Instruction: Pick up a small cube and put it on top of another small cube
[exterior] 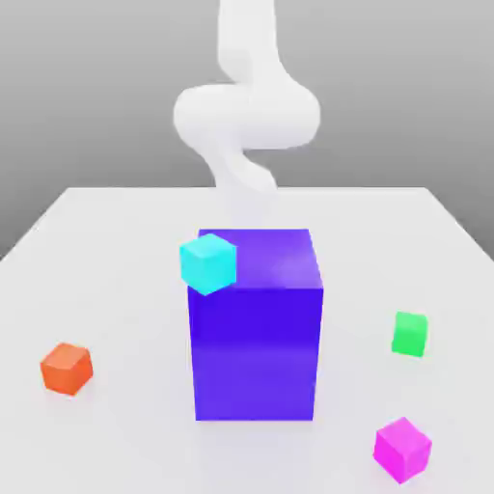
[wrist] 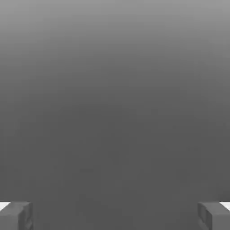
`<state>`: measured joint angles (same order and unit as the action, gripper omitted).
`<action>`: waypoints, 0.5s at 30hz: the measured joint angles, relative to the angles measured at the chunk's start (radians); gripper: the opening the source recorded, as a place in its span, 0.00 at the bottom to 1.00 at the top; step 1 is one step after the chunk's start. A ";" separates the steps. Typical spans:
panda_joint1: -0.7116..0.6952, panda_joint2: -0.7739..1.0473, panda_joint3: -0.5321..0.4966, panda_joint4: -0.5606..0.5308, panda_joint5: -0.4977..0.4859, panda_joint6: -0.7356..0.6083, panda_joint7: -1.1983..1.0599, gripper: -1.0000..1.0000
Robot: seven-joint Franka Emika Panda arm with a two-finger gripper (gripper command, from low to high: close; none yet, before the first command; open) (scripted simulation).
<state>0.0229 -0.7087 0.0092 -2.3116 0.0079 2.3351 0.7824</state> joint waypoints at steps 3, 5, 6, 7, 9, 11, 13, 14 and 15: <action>0.028 0.114 0.013 -0.014 0.008 0.044 -0.021 0.50; 0.046 0.187 0.023 -0.024 0.013 0.072 -0.033 0.50; 0.054 0.223 0.029 -0.028 0.014 0.086 -0.040 0.50; 0.062 0.260 0.035 -0.033 0.016 0.100 -0.045 0.50; 0.077 0.332 0.048 -0.042 0.018 0.128 -0.056 0.50; 0.092 0.404 0.062 -0.051 0.018 0.156 -0.066 0.50; 0.106 0.477 0.077 -0.061 0.015 0.183 -0.073 0.50; 0.112 0.513 0.084 -0.065 0.013 0.197 -0.076 0.50; 0.119 0.549 0.092 -0.070 0.009 0.211 -0.078 0.50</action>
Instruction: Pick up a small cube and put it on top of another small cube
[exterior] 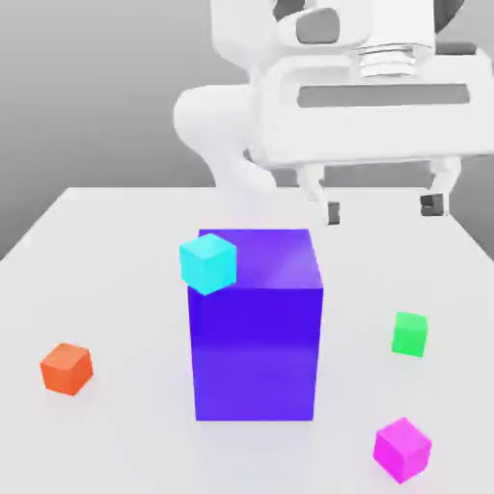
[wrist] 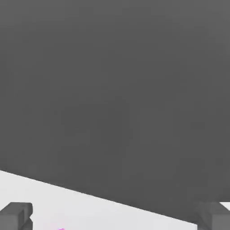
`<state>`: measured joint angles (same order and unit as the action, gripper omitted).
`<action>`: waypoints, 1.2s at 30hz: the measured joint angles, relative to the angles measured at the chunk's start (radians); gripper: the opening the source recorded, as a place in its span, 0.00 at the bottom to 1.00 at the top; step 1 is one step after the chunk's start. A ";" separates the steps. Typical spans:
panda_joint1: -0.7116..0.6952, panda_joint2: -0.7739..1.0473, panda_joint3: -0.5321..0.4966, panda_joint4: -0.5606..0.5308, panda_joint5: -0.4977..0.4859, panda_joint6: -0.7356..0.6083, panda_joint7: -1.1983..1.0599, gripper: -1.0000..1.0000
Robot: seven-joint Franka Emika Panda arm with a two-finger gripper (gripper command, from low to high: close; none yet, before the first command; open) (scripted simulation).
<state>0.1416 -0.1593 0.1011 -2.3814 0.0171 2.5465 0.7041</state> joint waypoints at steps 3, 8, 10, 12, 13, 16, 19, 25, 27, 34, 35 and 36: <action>0.028 0.109 0.021 -0.014 -0.016 0.042 -0.003 0.50; 0.078 0.292 0.034 -0.037 -0.060 0.111 0.005 0.50; 0.096 0.365 0.037 -0.046 -0.083 0.138 0.012 0.50; 0.113 0.439 0.036 -0.048 -0.108 0.172 0.023 0.50; 0.121 0.475 0.029 -0.044 -0.120 0.197 0.030 0.50; 0.145 0.584 0.001 -0.023 -0.151 0.279 0.053 0.50; 0.152 0.609 -0.007 -0.018 -0.157 0.298 0.058 0.00; 0.148 0.586 -0.001 -0.023 -0.151 0.280 0.054 0.00; 0.136 0.523 0.015 -0.037 -0.132 0.231 0.039 0.00; 0.166 0.273 0.175 -0.209 -0.011 0.156 -0.160 0.00; 0.196 0.236 0.199 -0.242 0.014 0.153 -0.202 0.00; 0.229 0.198 0.219 -0.275 0.039 0.150 -0.244 0.00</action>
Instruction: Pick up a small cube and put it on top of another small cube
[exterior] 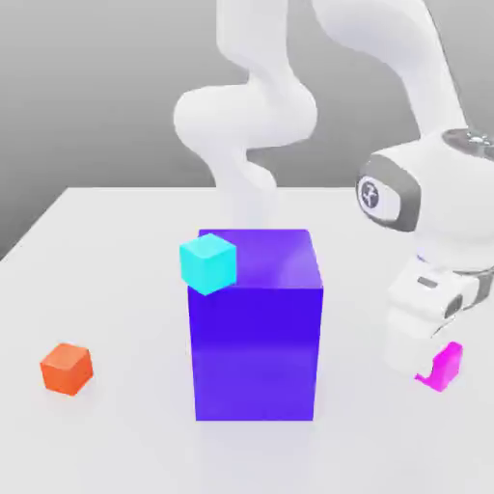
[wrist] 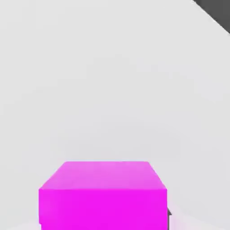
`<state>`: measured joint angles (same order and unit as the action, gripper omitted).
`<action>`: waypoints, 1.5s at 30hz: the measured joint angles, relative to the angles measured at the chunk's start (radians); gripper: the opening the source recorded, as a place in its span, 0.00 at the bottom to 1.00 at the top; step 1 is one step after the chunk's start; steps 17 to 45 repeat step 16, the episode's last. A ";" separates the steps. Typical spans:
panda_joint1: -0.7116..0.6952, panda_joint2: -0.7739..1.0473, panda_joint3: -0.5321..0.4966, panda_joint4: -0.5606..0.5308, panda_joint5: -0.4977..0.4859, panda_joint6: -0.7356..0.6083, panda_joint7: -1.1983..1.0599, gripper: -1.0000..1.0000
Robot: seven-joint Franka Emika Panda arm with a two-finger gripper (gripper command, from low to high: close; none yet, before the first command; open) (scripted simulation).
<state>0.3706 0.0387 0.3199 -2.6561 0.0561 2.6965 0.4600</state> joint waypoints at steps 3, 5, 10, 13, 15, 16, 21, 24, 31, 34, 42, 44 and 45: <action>0.102 -0.112 0.026 -0.099 0.068 -0.009 -0.121 0.00; 0.152 -0.185 0.035 -0.165 0.099 -0.015 -0.191 0.00; 0.181 -0.155 0.064 -0.230 0.056 0.079 -0.211 0.00; 0.170 -0.047 0.047 -0.228 -0.062 0.179 -0.131 0.00; 0.179 0.012 0.014 -0.225 -0.145 0.231 -0.073 1.00; 0.179 0.012 0.014 -0.225 -0.145 0.231 -0.073 1.00; 0.179 0.012 0.014 -0.225 -0.145 0.231 -0.073 1.00; 0.179 0.012 0.014 -0.225 -0.145 0.231 -0.073 1.00; 0.179 0.012 0.014 -0.225 -0.145 0.231 -0.073 1.00; 0.179 0.012 0.014 -0.225 -0.145 0.231 -0.073 1.00; 0.179 0.012 0.014 -0.225 -0.145 0.231 -0.073 1.00; 0.179 0.012 0.014 -0.225 -0.145 0.231 -0.073 1.00; 0.179 0.012 0.014 -0.225 -0.145 0.231 -0.073 1.00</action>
